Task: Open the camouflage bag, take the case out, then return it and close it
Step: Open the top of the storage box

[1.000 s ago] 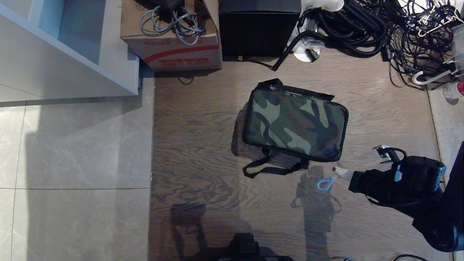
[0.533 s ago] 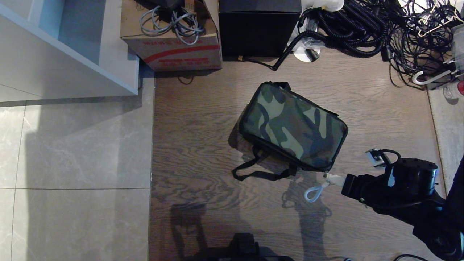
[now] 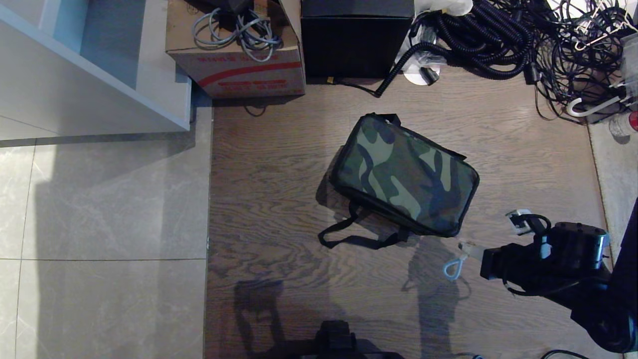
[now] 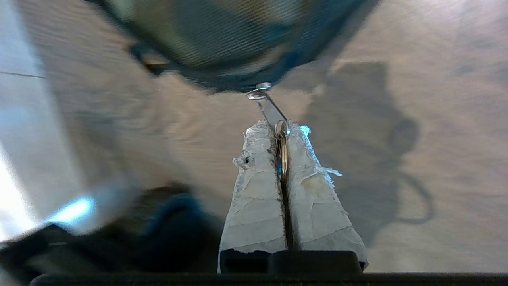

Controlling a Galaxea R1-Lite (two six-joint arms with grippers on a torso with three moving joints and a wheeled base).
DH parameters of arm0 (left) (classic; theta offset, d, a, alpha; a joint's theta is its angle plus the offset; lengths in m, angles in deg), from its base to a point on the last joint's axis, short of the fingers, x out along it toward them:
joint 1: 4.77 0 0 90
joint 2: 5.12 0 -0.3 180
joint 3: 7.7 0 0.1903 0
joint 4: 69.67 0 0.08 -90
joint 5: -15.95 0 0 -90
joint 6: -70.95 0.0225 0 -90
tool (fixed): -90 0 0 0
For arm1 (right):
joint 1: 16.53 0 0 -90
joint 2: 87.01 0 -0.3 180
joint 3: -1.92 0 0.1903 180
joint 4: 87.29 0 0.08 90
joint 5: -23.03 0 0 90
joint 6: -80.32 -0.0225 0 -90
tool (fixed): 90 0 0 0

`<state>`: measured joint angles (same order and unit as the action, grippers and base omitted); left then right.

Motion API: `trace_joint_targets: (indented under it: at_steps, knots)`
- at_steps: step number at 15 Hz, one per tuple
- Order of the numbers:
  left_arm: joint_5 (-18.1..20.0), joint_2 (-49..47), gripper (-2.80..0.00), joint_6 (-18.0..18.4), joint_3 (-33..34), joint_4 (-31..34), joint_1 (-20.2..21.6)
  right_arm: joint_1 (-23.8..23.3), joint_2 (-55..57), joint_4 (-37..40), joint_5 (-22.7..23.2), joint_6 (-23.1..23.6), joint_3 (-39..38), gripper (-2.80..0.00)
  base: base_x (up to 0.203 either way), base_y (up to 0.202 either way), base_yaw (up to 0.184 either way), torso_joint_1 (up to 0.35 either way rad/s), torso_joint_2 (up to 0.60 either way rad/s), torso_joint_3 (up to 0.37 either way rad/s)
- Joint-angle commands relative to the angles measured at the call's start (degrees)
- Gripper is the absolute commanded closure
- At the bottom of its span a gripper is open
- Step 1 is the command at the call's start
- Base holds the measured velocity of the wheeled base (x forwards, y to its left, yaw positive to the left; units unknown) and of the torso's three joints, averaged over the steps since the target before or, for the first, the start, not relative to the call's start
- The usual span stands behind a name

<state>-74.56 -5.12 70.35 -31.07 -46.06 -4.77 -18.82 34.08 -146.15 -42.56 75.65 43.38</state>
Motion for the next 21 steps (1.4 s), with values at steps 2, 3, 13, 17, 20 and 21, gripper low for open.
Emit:
trace_joint_targets:
  at_steps: [2,3,13,17,20,21]
  knots:
    - [0.0,0.0,0.00,0.0,0.0,0.0,0.0,-2.6,0.3,-0.3,0.3,2.8,2.2,0.00,0.000,0.000,0.000,0.000,0.00,0.000]
    - [0.0,0.0,0.00,0.0,0.0,0.0,0.0,-2.7,0.3,-0.5,0.3,2.9,3.5,0.00,0.000,0.000,0.000,0.000,0.00,0.000]
    - [0.0,0.0,0.00,0.0,0.0,0.0,0.0,-5.4,1.0,-0.9,0.5,4.9,12.6,0.00,0.000,0.000,0.000,0.000,0.00,0.000]
    - [0.0,0.0,0.00,0.0,0.0,0.0,0.0,-6.9,2.7,-0.9,0.4,5.5,17.0,0.00,0.000,0.000,0.000,0.000,0.00,0.000]
    - [0.0,0.0,0.00,0.0,0.0,0.0,0.0,-7.6,3.9,-0.8,0.1,4.7,21.9,0.00,0.000,0.000,0.000,0.000,0.00,0.000]
    - [0.0,0.0,0.00,0.0,0.0,0.0,0.0,-8.0,4.2,-0.7,0.0,4.7,23.0,0.00,0.000,0.000,0.000,0.000,0.00,0.000]
